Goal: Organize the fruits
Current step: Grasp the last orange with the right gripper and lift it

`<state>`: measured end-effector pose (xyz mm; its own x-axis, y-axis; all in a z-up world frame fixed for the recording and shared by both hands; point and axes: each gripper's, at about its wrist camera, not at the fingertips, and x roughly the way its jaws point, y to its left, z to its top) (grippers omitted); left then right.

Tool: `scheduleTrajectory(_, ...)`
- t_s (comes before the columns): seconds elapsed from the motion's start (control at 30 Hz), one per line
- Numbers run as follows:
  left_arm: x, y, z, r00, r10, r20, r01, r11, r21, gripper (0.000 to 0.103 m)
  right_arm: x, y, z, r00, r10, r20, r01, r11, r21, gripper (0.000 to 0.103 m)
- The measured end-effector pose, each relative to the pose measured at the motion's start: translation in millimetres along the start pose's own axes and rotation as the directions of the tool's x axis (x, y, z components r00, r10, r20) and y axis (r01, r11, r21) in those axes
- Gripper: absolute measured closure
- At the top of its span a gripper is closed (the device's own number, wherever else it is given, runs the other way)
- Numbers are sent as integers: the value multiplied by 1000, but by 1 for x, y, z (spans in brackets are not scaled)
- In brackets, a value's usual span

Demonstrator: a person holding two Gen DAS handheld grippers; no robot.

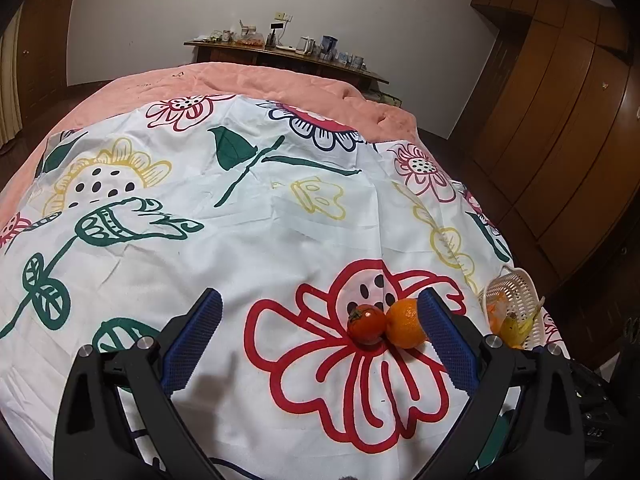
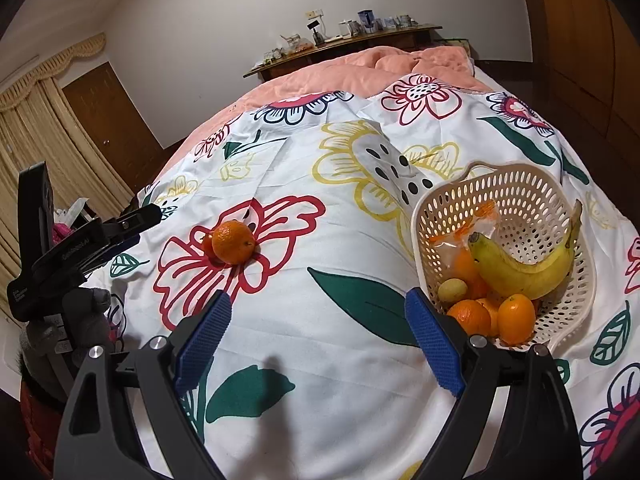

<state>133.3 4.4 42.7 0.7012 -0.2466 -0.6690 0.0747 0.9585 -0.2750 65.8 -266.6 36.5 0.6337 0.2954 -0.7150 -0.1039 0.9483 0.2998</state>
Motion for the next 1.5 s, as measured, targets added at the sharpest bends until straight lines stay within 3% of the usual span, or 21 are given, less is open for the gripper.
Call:
scheduleTrajectory(0.3,-4,10,-3,1000,12,9,-12,1000,-21,4,11,34,17,1000,3,0,-4,991,-133,15)
scheduleTrajectory(0.7,-10,30,-7,999,46,24,-45,998,-43,4,50,86,31,994,-41,-96,5,938,-347,16)
scheduleTrajectory(1.1,-15,47,-10,998,48,28,-46,996,-78,4,88,107,40,979,-37,-202,-47,918,-395,41)
scheduleTrajectory(1.5,-13,49,-11,998,49,26,-47,996,-76,4,114,107,45,960,-62,-273,-46,926,-375,52)
